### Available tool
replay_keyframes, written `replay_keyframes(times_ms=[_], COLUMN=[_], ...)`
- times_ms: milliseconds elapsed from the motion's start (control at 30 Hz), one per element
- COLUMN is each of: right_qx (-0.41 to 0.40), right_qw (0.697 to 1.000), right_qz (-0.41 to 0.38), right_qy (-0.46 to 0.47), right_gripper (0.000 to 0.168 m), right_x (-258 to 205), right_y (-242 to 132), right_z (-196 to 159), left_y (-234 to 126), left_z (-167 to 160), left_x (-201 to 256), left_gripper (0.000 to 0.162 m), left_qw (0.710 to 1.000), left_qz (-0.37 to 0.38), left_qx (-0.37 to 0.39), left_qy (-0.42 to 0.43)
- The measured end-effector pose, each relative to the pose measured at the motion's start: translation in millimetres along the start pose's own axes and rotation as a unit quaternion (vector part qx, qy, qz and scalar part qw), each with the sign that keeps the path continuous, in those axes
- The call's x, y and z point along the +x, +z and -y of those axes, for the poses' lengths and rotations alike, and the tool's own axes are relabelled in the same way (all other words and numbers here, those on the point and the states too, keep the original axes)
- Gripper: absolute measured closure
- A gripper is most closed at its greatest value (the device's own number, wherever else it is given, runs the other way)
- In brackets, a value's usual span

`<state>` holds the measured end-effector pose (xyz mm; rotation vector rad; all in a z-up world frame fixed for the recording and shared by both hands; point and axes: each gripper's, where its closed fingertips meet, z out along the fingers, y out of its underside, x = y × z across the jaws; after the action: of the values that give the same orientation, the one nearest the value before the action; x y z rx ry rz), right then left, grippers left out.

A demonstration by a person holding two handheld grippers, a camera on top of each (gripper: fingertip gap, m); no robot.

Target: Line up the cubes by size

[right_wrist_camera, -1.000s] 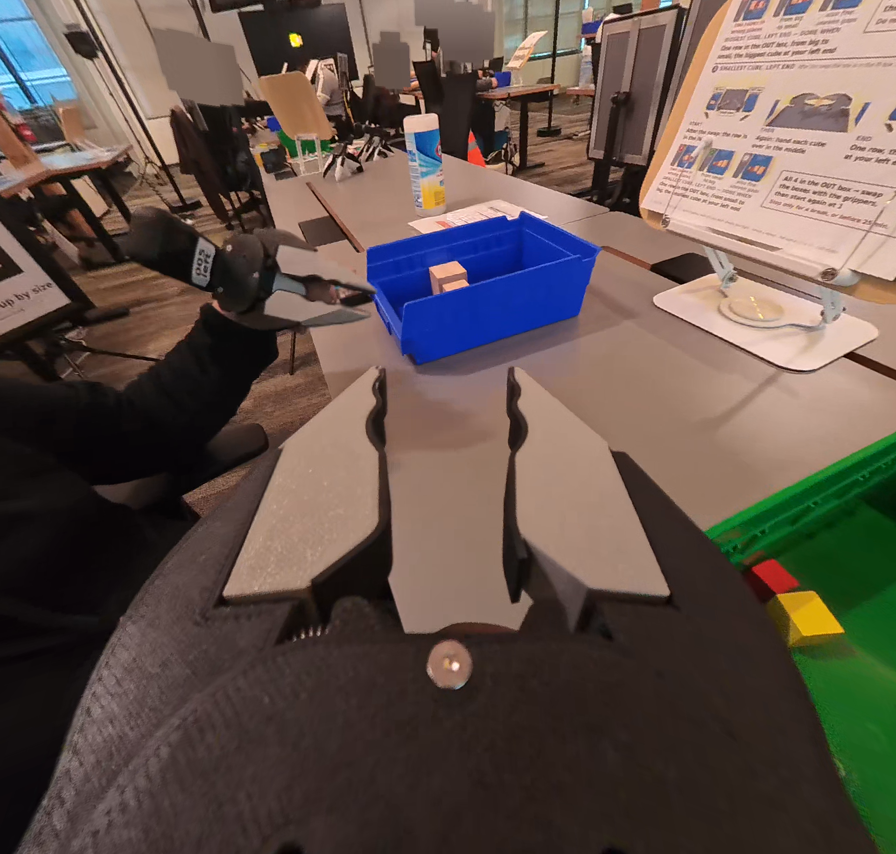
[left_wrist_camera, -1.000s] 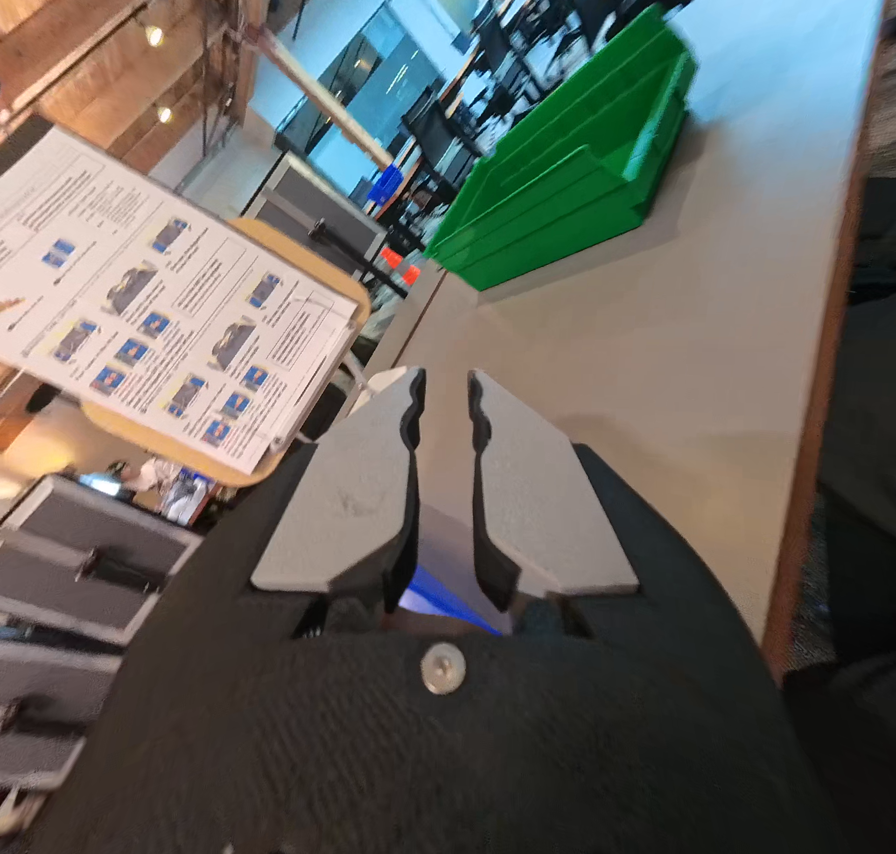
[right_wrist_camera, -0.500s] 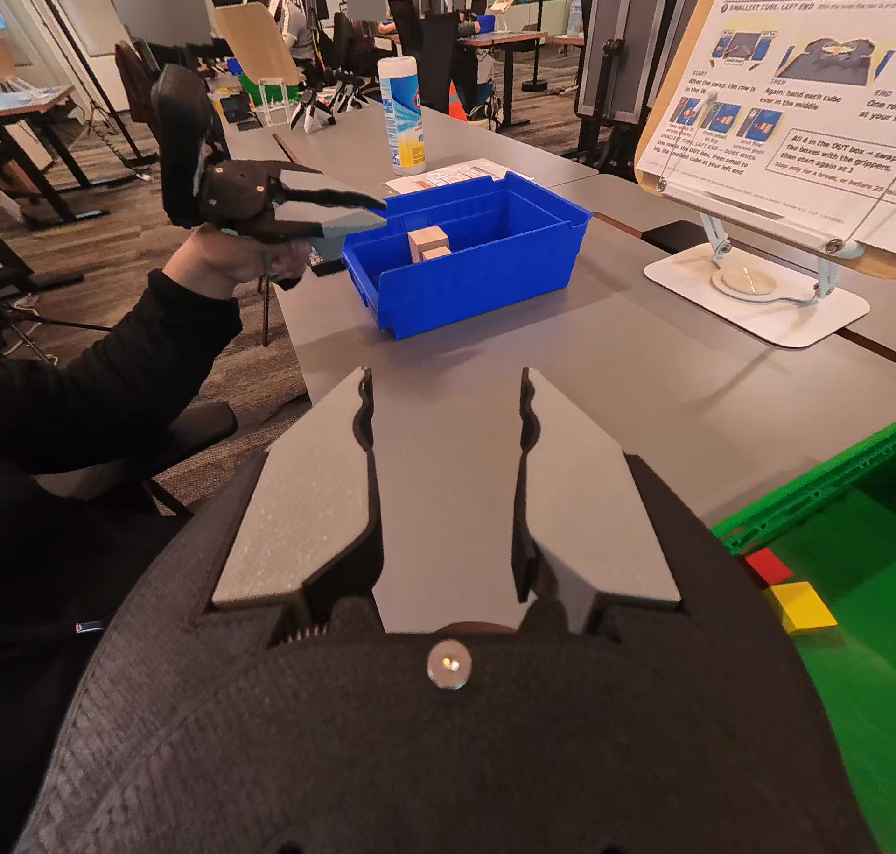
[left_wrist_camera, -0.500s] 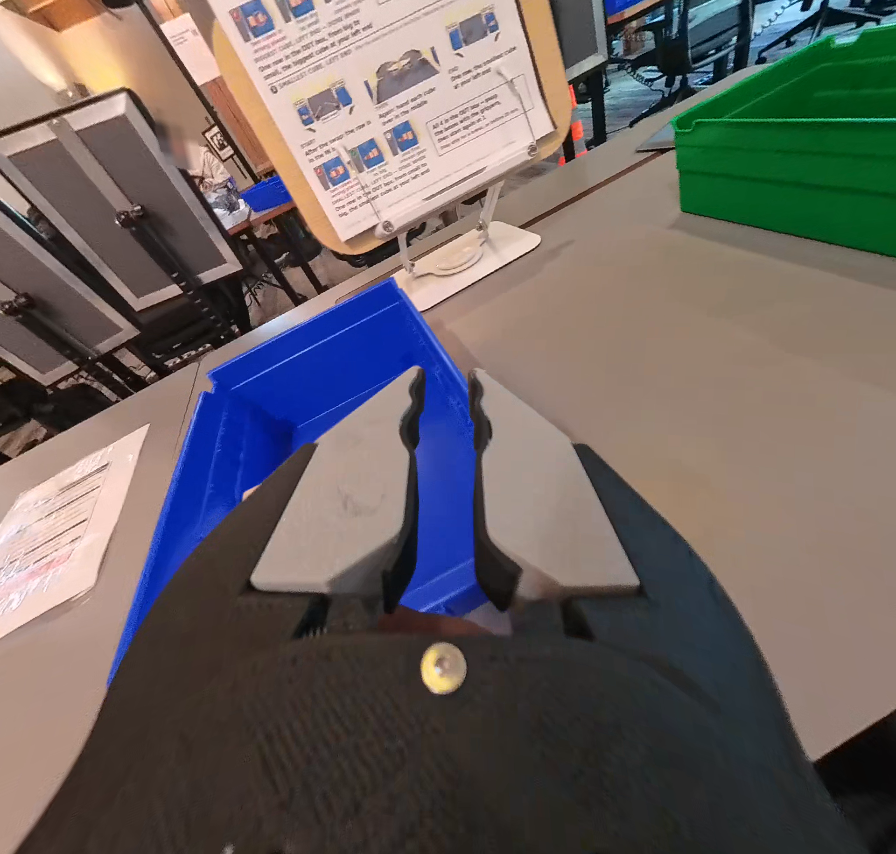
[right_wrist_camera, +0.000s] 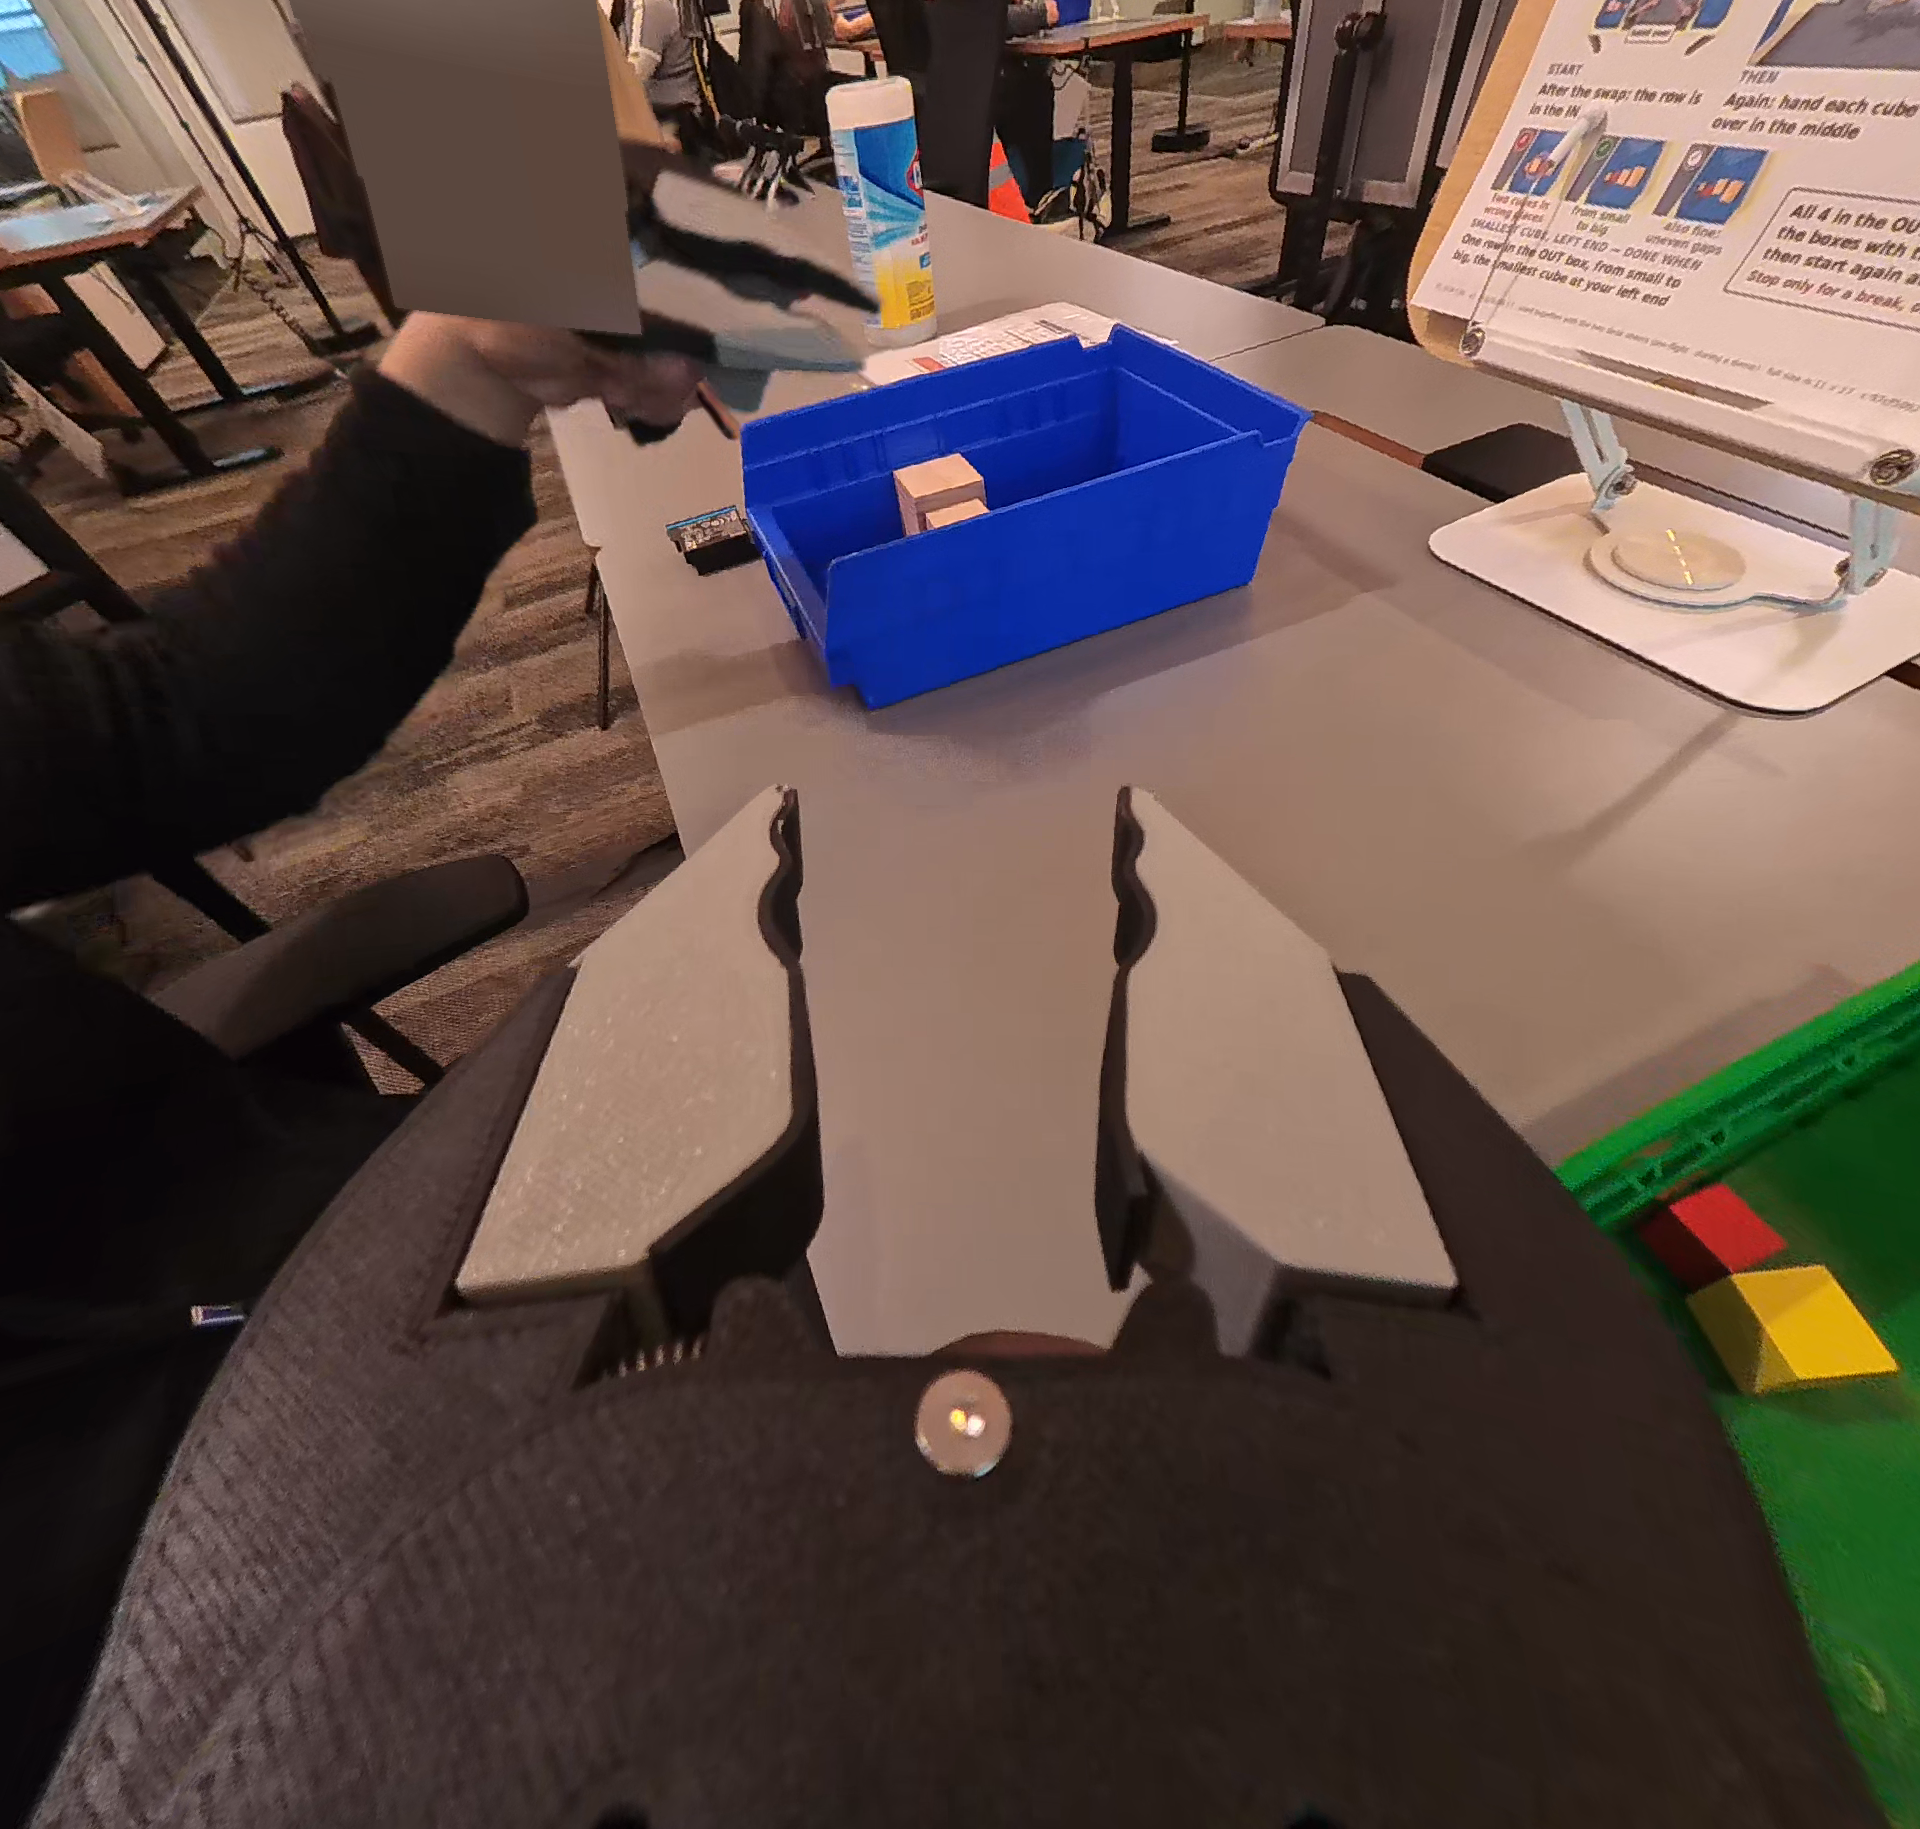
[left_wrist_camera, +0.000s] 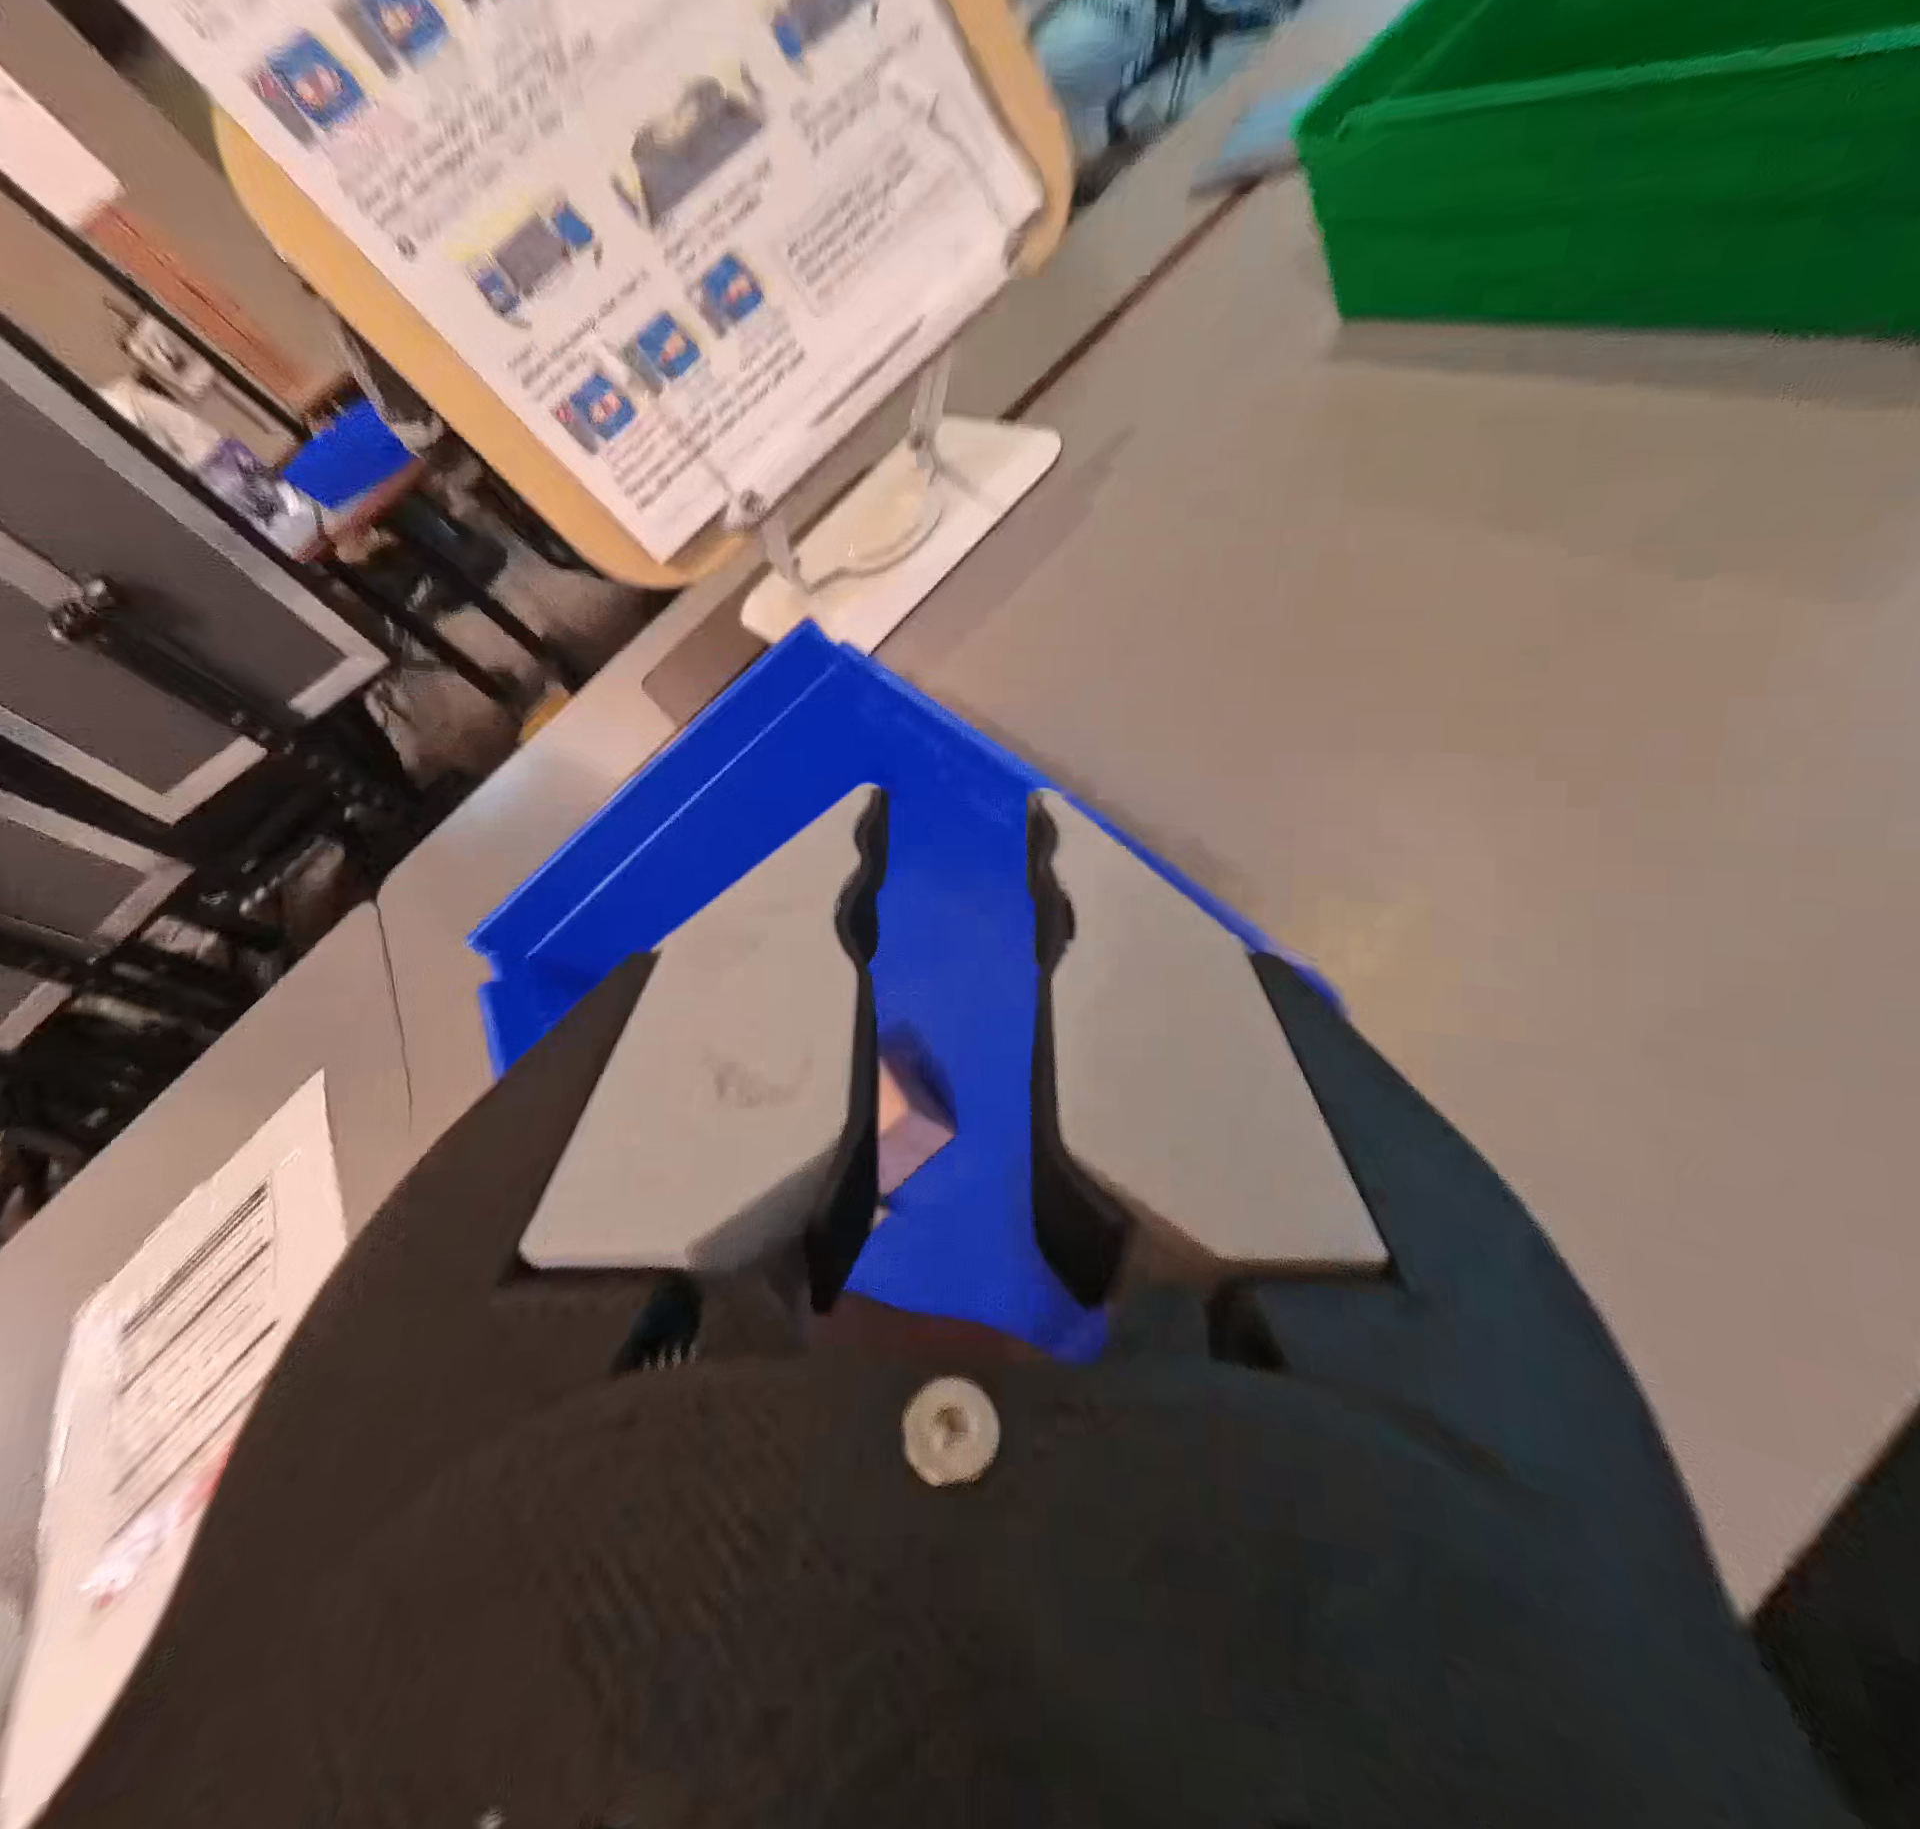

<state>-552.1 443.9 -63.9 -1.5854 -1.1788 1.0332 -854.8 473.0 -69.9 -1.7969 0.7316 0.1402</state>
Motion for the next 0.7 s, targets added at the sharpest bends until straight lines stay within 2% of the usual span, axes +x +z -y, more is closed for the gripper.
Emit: replay_keyframes(times_ms=[100, 167, 233, 300, 333, 433, 500, 567, 700], right_qx=[-0.011, -0.016, -0.019, -0.023, -0.024, -0.027, -0.030, -0.029, -0.024], right_qw=[1.000, 1.000, 1.000, 1.000, 1.000, 1.000, 0.999, 0.999, 0.999], right_qz=[-0.003, -0.005, -0.004, -0.005, -0.004, -0.004, -0.003, 0.002, 0.014], right_qy=[-0.003, -0.002, 0.000, 0.001, 0.002, 0.010, 0.014, 0.021, 0.035], right_gripper=[0.110, 0.110, 0.110, 0.110, 0.110, 0.110, 0.110, 0.110, 0.111], right_x=[2, 3, 4, 6, 7, 11, 14, 16, 19], right_y=[5, 7, 9, 10, 11, 12, 12, 13, 15], right_z=[-4, -6, -8, -11, -12, -15, -18, -19, -20], left_y=[24, 40, 49, 51, 53, 61, 63, 62, 70], left_z=[-12, -31, -64, -99, -112, -133, -145, -158, -186], left_x=[-28, -35, -25, -11, -10, -12, -16, -16, -31], left_gripper=[0.133, 0.129, 0.124, 0.112, 0.114, 0.118, 0.103, 0.100, 0.088], left_qw=[0.997, 0.989, 0.967, 0.934, 0.919, 0.900, 0.888, 0.874, 0.847], left_qz=[-0.018, -0.053, -0.125, -0.197, -0.214, -0.232, -0.240, -0.257, -0.242], left_qx=[-0.061, -0.113, -0.177, -0.229, -0.246, -0.270, -0.303, -0.329, -0.384], left_qy=[0.038, 0.084, 0.135, 0.192, 0.220, 0.252, 0.249, 0.250, 0.277])
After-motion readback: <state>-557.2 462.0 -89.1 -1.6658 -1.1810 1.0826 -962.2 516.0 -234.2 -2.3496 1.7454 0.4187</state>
